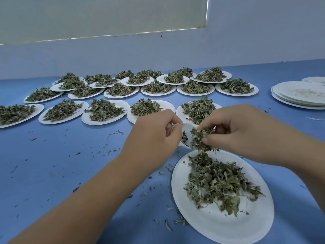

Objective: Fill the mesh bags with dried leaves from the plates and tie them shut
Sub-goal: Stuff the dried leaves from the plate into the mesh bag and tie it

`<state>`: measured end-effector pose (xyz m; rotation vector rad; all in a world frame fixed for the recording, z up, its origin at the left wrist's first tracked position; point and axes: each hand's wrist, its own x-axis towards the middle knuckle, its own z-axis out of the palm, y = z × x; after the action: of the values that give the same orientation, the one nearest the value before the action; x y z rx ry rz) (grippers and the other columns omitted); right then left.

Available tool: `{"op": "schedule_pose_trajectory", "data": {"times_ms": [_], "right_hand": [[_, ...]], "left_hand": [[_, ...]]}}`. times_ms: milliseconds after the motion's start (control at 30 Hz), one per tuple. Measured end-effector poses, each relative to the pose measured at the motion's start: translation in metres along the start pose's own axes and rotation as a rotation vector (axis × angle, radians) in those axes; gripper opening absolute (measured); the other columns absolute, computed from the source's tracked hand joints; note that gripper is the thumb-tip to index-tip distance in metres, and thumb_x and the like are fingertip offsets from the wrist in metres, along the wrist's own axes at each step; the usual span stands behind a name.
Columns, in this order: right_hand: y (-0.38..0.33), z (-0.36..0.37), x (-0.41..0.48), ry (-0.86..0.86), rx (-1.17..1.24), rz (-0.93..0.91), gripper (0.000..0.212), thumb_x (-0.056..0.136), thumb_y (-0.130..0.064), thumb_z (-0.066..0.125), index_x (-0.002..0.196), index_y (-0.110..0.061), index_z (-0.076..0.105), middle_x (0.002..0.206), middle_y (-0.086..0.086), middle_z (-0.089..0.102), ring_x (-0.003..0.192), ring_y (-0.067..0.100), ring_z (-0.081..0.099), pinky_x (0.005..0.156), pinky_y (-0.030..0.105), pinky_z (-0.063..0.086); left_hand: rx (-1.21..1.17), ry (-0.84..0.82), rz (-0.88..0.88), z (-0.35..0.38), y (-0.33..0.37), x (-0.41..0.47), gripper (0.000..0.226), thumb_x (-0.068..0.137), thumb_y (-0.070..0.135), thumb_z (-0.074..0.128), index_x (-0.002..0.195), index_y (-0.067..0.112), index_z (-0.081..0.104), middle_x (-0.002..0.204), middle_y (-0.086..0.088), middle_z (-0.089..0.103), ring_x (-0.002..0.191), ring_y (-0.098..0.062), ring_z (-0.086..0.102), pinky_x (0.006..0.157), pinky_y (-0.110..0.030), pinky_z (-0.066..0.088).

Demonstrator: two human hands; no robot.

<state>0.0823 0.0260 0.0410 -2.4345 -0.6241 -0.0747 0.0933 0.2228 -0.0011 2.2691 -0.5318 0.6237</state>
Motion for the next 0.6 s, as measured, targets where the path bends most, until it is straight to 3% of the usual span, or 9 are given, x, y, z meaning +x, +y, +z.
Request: {"op": "schedule_pose_trajectory", "data": {"times_ms": [100, 233, 400, 500, 600], "right_hand": [[-0.002, 0.010, 0.000, 0.038, -0.080, 0.027, 0.008, 0.082, -0.033, 0.068, 0.085, -0.039, 0.065, 0.065, -0.045, 0.050, 0.066, -0.017, 0.052, 0.058, 0.003, 0.038], [-0.002, 0.024, 0.000, 0.137, -0.193, 0.057, 0.015, 0.082, -0.036, 0.069, 0.093, -0.040, 0.060, 0.060, -0.017, 0.052, 0.065, -0.007, 0.050, 0.054, 0.012, 0.036], [-0.007, 0.035, -0.003, 0.199, -0.267, 0.035, 0.013, 0.083, -0.033, 0.066, 0.092, -0.032, 0.058, 0.066, -0.015, 0.046, 0.064, -0.003, 0.045, 0.051, 0.013, 0.036], [-0.010, 0.038, -0.004, 0.224, -0.212, 0.001, 0.009, 0.082, -0.030, 0.067, 0.088, -0.030, 0.060, 0.068, -0.015, 0.048, 0.072, -0.003, 0.049, 0.066, 0.010, 0.039], [-0.011, 0.040, -0.002, 0.241, -0.215, -0.019, 0.014, 0.080, -0.029, 0.069, 0.084, -0.032, 0.056, 0.082, -0.014, 0.053, 0.071, -0.001, 0.052, 0.061, 0.015, 0.041]], "left_hand": [[0.007, -0.035, -0.018, 0.003, 0.002, -0.001, 0.011, 0.089, 0.015, 0.062, 0.079, 0.016, 0.066, 0.058, -0.001, 0.054, 0.052, -0.003, 0.042, 0.050, -0.012, 0.028], [0.011, -0.074, -0.033, 0.005, 0.004, -0.001, 0.010, 0.090, 0.017, 0.061, 0.080, 0.016, 0.065, 0.060, -0.001, 0.056, 0.053, -0.004, 0.043, 0.049, -0.013, 0.026], [-0.004, -0.082, -0.049, 0.008, 0.006, -0.002, 0.010, 0.088, 0.016, 0.061, 0.078, 0.017, 0.064, 0.058, -0.001, 0.055, 0.053, -0.004, 0.043, 0.050, -0.015, 0.028], [-0.025, -0.085, -0.052, 0.008, 0.008, -0.002, 0.010, 0.086, 0.013, 0.060, 0.078, 0.017, 0.065, 0.058, -0.001, 0.056, 0.054, -0.004, 0.044, 0.050, -0.012, 0.027], [-0.051, -0.080, -0.069, 0.008, 0.007, -0.003, 0.011, 0.085, 0.012, 0.060, 0.077, 0.017, 0.065, 0.059, -0.003, 0.057, 0.052, -0.004, 0.043, 0.050, -0.012, 0.029]]}}
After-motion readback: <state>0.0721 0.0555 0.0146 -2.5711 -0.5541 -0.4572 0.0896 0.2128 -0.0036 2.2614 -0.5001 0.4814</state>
